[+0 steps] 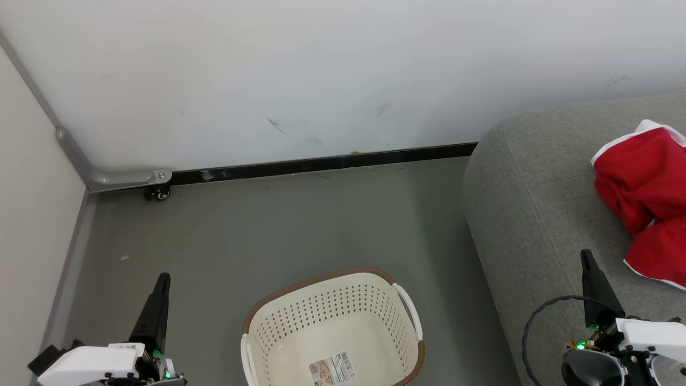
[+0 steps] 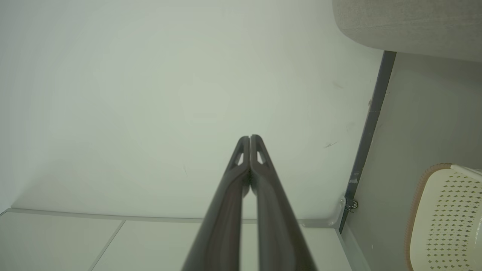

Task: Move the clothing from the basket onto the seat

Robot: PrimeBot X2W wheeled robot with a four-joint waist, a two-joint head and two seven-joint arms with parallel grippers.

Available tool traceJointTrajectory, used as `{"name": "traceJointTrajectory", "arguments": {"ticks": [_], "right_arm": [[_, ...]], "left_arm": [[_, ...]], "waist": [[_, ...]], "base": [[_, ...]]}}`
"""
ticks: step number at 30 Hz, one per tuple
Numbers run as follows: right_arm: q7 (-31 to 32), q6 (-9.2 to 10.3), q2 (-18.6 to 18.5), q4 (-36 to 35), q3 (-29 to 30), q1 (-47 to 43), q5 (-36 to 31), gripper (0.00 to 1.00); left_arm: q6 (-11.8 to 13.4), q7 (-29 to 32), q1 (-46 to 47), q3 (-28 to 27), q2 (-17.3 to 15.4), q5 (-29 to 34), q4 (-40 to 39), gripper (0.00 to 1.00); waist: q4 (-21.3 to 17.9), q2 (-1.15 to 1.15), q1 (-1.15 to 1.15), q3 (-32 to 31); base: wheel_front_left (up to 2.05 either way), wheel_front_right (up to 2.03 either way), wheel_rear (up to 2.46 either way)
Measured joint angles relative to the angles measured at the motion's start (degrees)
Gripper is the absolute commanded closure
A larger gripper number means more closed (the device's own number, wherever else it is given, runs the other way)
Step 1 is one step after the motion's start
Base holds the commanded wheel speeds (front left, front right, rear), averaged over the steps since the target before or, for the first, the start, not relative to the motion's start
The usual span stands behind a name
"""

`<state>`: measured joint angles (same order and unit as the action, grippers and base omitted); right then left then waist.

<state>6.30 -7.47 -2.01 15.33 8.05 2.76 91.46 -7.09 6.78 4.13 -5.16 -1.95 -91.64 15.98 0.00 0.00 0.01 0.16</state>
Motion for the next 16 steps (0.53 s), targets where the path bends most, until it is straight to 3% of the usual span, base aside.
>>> {"name": "traceJointTrajectory", "arguments": {"ticks": [16], "right_arm": [[0.0,0.0,0.0,0.0,0.0,0.0,0.0,1.0]], "left_arm": [[0.0,0.0,0.0,0.0,0.0,0.0,0.0,1.0]], "waist": [[0.0,0.0,0.0,0.0]], "base": [[0.0,0.0,0.0]]}}
